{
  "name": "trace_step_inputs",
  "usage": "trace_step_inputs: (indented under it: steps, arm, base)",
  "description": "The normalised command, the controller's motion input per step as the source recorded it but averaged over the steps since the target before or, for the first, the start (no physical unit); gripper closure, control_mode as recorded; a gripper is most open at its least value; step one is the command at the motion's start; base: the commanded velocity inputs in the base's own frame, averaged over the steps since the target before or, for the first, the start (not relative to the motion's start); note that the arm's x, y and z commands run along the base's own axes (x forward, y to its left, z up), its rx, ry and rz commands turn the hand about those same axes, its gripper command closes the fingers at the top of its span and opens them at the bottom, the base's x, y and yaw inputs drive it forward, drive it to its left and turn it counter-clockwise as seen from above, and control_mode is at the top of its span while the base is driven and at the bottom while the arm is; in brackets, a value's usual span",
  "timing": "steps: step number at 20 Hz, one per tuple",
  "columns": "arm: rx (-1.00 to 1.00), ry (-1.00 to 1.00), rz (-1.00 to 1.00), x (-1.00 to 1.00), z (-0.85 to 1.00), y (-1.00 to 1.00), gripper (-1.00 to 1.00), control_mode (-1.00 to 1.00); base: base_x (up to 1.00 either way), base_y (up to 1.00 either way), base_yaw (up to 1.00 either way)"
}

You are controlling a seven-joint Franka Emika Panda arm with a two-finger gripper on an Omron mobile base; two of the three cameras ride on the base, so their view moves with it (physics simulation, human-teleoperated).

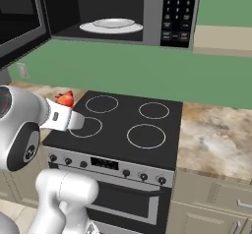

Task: Transport the fish from the fridge to the microwave and turn on the microwave.

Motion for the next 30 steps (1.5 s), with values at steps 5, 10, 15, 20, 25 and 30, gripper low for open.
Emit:
trace_step_inputs:
  steps: [5,10,15,20,25,30]
  arm:
    - [0.0,0.0,0.0,0.41,0.14,0.17,1.0,-1.0]
    - [0.0,-0.01,0.0,0.44,0.16,0.14,1.0,-1.0]
    - [0.0,-0.09,0.0,0.15,0.43,0.04,1.0,-1.0]
    - [0.0,-0.2,0.02,0.0,0.6,0.0,1.0,-1.0]
    - [0.0,-0.19,0.0,0.23,0.56,0.0,1.0,-1.0]
    - [0.0,-0.13,0.0,0.32,0.54,0.0,1.0,-1.0]
  base:
    - [0.0,0.0,0.0]
    - [0.0,0.0,0.0]
    - [0.0,0.0,0.0]
    - [0.0,0.0,0.0]
    - [0.0,0.0,0.0]
    - [0.0,0.0,0.0]
